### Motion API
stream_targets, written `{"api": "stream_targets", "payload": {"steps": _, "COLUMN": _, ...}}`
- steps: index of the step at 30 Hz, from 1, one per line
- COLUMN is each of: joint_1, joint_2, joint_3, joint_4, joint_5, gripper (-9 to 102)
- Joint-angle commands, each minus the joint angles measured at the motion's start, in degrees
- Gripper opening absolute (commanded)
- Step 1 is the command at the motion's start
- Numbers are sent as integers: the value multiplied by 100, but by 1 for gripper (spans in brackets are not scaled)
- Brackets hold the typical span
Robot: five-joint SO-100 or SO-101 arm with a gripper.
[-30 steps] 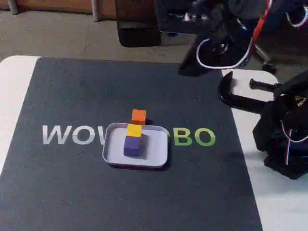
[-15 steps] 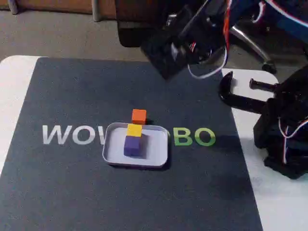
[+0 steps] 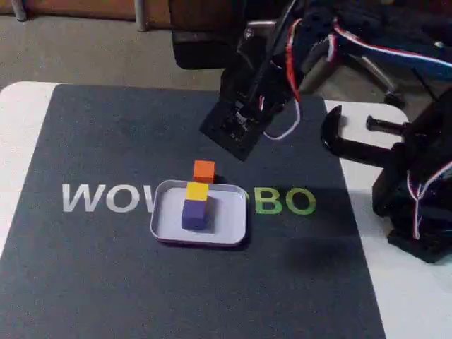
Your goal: Move blocks one by one until all three blocks are in the tray.
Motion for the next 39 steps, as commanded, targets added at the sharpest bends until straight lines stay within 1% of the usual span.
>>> {"api": "stream_targets", "payload": {"steps": 1, "joint_1": 132, "joint_2": -53, "joint_3": 18, "joint_4": -70, "joint_5": -316, "gripper": -5}}
{"api": "stream_targets", "payload": {"steps": 4, "joint_1": 290, "joint_2": -211, "joint_3": 62, "joint_4": -114, "joint_5": -615, "gripper": -3}}
{"api": "stream_targets", "payload": {"steps": 8, "joint_1": 422, "joint_2": -264, "joint_3": 396, "joint_4": -545, "joint_5": -1099, "gripper": -2}}
{"api": "stream_targets", "payload": {"steps": 15, "joint_1": 325, "joint_2": -536, "joint_3": 413, "joint_4": -642, "joint_5": -1195, "gripper": 3}}
{"api": "stream_targets", "payload": {"steps": 19, "joint_1": 132, "joint_2": -738, "joint_3": 422, "joint_4": -861, "joint_5": -1125, "gripper": 9}}
{"api": "stream_targets", "payload": {"steps": 26, "joint_1": -176, "joint_2": -1143, "joint_3": 378, "joint_4": -1160, "joint_5": -773, "gripper": 17}}
{"api": "stream_targets", "payload": {"steps": 35, "joint_1": -202, "joint_2": -1898, "joint_3": -185, "joint_4": -1301, "joint_5": -562, "gripper": 20}}
{"api": "stream_targets", "payload": {"steps": 39, "joint_1": -387, "joint_2": -2197, "joint_3": -483, "joint_4": -1389, "joint_5": -211, "gripper": 23}}
